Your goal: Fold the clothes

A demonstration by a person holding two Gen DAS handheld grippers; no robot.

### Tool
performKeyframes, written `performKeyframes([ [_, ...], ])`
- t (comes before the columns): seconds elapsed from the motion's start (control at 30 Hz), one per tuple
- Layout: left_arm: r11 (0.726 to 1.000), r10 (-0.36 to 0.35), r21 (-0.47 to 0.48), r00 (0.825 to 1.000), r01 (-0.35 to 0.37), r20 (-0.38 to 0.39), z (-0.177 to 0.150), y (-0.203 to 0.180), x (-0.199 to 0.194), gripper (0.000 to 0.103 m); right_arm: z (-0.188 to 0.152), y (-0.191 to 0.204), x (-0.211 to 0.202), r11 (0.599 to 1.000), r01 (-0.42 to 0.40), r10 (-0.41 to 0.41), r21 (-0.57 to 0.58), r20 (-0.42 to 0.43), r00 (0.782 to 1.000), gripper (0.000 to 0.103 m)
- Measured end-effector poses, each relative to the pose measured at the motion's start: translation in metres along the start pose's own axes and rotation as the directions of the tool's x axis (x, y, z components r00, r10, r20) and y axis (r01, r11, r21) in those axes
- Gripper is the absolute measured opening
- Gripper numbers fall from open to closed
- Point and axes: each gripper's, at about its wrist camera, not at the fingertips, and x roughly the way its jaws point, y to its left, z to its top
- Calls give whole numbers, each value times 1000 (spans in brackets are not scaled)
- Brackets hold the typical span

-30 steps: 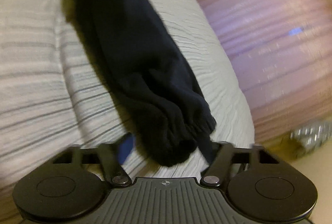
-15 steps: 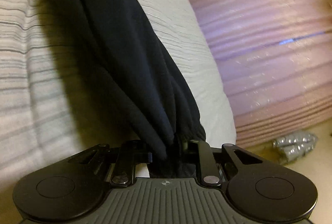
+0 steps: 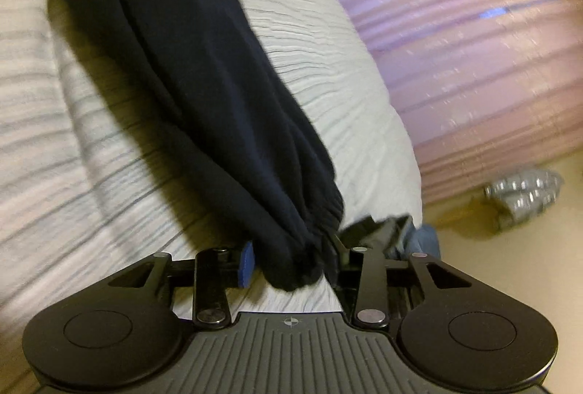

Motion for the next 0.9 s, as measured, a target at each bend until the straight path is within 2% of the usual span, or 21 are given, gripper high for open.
performKeyframes([
  [0.1,1000,25,-16,999,-26,-34,-15,0,-6,65,6,10,-38,998,-7,3,64,66,998,37],
  [0.2,998,46,-35,997,-48,-61,-28,2,-4,65,37,18,-63,996,-47,32,80,187,982,37],
  [0.3,996,64,-49,995,-68,-82,-37,8,11,65,81,29,-70,992,-99,72,74,308,949,37],
  [0.4,997,57,-50,994,-62,-97,-46,15,30,66,128,37,-50,985,-152,105,81,415,904,38],
  [0.47,997,35,-58,993,-42,-109,-47,23,44,67,158,41,-27,972,-211,143,103,454,880,37],
  [0.57,995,-41,-96,987,26,-158,-45,39,44,65,196,33,-10,942,-319,249,107,418,874,37],
  [0.63,995,-86,-75,978,73,-188,-41,49,31,65,216,18,-11,914,-390,320,115,388,864,37],
  [0.7,989,-139,-85,964,122,-227,-39,64,13,65,228,-1,-24,880,-454,384,139,354,853,38],
  [0.73,983,-161,-125,955,133,-249,-39,74,3,65,232,-12,-34,861,-484,414,157,336,846,38],
  [0.77,974,-185,-176,945,140,-271,-40,85,-8,65,236,-23,-44,842,-511,442,175,319,838,43],
  [0.8,963,-210,-228,933,146,-291,-41,96,-18,65,242,-34,-53,824,-533,466,192,306,830,64],
  [0.83,949,-229,-281,922,141,-312,-43,107,-28,65,247,-45,-63,805,-554,489,210,293,822,76],
  [0.87,934,-243,-332,913,129,-329,-44,119,-34,65,253,-56,-72,787,-573,509,228,285,812,82],
  [0.9,924,-246,-365,906,112,-345,-48,127,-40,65,259,-65,-82,770,-589,521,247,289,803,82],
])
